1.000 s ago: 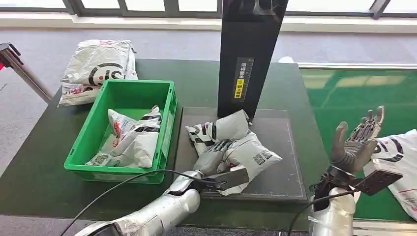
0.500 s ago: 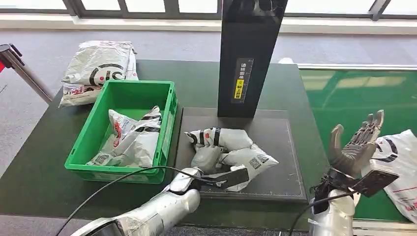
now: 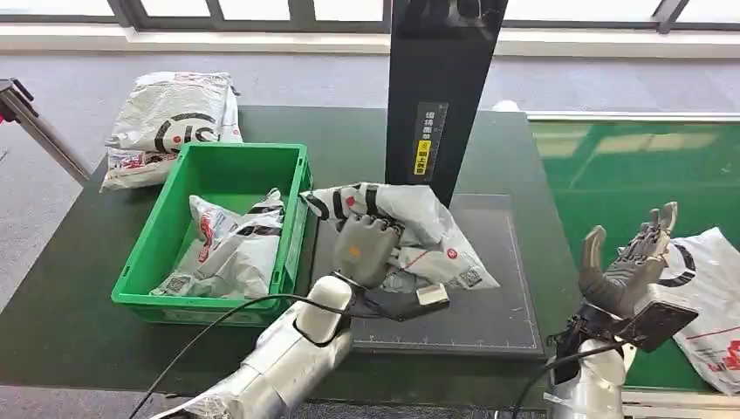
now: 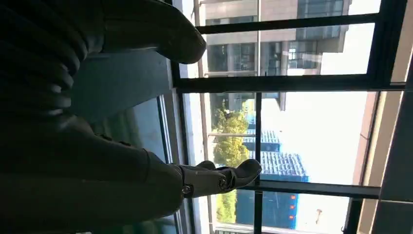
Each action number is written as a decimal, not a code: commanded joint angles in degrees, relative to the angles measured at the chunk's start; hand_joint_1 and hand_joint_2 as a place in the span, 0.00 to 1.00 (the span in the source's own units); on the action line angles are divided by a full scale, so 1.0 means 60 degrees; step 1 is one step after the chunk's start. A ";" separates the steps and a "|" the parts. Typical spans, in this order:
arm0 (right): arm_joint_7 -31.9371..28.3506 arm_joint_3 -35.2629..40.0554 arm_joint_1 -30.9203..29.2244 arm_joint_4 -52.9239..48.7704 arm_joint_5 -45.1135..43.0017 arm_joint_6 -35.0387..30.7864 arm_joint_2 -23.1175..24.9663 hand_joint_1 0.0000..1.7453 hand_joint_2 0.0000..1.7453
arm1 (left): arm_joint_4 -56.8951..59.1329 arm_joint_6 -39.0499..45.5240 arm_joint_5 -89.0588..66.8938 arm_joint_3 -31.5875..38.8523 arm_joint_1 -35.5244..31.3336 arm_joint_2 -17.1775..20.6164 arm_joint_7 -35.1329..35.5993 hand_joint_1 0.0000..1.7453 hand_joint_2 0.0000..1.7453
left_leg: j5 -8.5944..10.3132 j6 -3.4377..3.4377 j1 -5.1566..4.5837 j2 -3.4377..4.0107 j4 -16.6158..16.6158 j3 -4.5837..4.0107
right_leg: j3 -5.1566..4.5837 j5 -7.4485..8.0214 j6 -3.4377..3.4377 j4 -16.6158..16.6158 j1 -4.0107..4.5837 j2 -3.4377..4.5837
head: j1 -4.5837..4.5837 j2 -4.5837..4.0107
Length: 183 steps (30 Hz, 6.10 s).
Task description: Moved the parcel from conveyor to table for the left to box.
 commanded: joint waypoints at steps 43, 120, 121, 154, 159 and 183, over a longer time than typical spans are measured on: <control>0.0022 0.1031 -0.0414 0.1152 0.0092 -0.0226 -0.0647 0.00 1.00 | -0.2892 -0.0025 0.0586 0.9234 0.0938 0.0068 -0.1502 0.00 0.00 | 0.0010 -0.0006 0.0011 0.0012 -0.0010 -0.0001 | 0.0001 0.0001 -0.0015 -0.0003 0.0014 -0.0002 | 0.0000 0.0000; 0.7528 -0.3024 -0.3307 0.8797 1.3445 -0.6313 -0.2949 0.00 1.00 | -0.6316 -0.6415 1.3581 0.4401 0.4092 0.1318 -0.6642 0.00 1.00 | 0.0001 -0.0001 0.0015 0.0019 -0.0027 0.0019 | 0.0027 0.0008 -0.0017 -0.0040 0.0020 0.0004 | 0.0000 0.0000; 0.7587 -0.3116 -0.3356 0.9062 1.3453 -0.6313 -0.2988 0.00 1.00 | -0.6286 -0.6437 1.3564 0.4389 0.4078 0.1322 -0.6642 0.00 1.00 | -0.0002 0.0000 0.0014 0.0018 -0.0019 0.0011 | 0.0018 0.0006 -0.0014 -0.0031 0.0019 0.0006 | 0.0000 0.0000; 1.0166 -0.1608 -0.3744 1.1727 1.3630 -0.3577 -0.3638 1.00 1.00 | -0.5864 -0.6952 1.3571 0.4740 0.3669 0.1258 -0.6642 0.00 1.00 | 0.0008 -0.0003 0.0007 -0.0018 -0.0019 0.0009 | 0.0019 -0.0002 -0.0020 -0.0021 0.0012 -0.0029 | 0.0000 0.0000; 1.0087 -0.1702 -0.3707 1.1735 1.3577 -0.2717 -0.3627 1.00 1.00 | -0.5724 -0.7017 1.3597 0.4763 0.3548 0.1298 -0.6642 0.00 1.00 | 0.0009 -0.0003 0.0011 -0.0022 -0.0018 0.0012 | 0.0024 -0.0001 -0.0019 -0.0023 0.0016 -0.0032 | 0.0000 0.0000; 0.1841 -0.6913 -0.3502 0.2783 1.2187 -0.6313 -0.0582 1.00 1.00 | -0.5752 -0.6571 1.3553 0.4601 0.3785 0.1172 -0.6642 0.00 1.00 | 0.0005 -0.0002 0.0002 -0.0028 -0.0008 0.0010 | 0.0021 -0.0008 -0.0018 -0.0001 0.0006 -0.0033 | 0.0000 0.0000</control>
